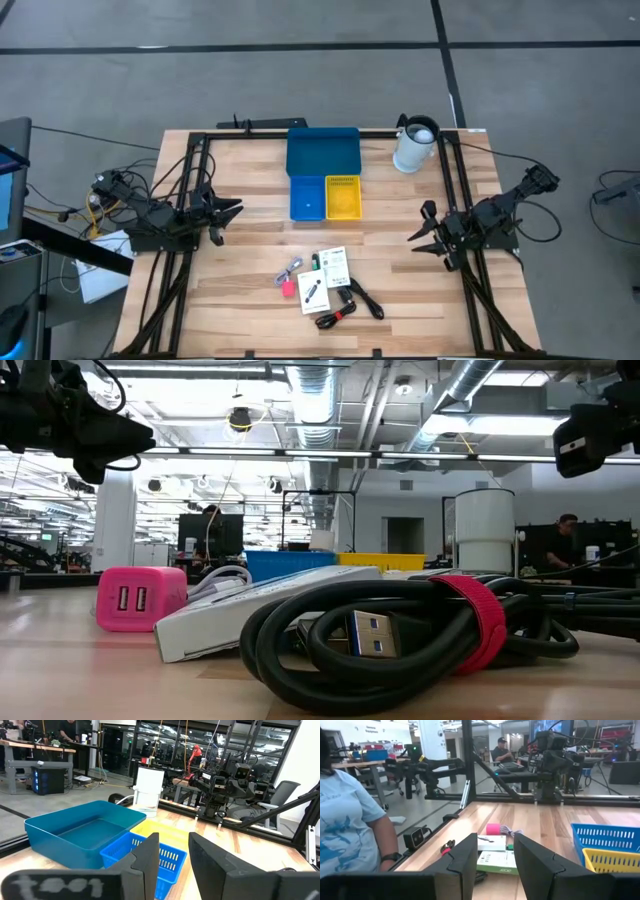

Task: Pick and place items into bin
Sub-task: Put the right white card reader box into the yellow bin

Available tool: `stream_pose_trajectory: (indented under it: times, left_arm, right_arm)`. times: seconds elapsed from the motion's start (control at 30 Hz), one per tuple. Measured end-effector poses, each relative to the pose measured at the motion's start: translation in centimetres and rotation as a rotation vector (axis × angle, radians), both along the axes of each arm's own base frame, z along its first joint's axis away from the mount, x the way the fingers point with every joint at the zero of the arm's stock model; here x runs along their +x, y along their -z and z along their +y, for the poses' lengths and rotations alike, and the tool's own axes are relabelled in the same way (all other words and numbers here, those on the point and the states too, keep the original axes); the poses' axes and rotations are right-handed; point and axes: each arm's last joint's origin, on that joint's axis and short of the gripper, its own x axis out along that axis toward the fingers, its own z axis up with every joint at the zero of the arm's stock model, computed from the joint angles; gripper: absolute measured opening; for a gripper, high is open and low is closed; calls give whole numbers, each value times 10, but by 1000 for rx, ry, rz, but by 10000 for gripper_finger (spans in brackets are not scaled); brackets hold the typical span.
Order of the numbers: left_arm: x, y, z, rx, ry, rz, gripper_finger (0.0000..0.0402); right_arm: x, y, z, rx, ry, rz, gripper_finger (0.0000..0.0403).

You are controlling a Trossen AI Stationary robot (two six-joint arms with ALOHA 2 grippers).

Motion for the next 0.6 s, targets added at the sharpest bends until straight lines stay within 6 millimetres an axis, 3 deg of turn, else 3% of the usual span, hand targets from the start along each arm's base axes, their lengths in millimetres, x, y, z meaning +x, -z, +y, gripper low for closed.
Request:
stream_pose_trajectory:
  times: [0.37,0.6]
  left_arm:
    - [0,0,0,0,0,0,95]
    - [0,0,0,0,0,0,95]
  right_arm:
    - [-1,-14,-1,28,9,-144,121]
    - [-3,-28,-2,231,-7,-224,121]
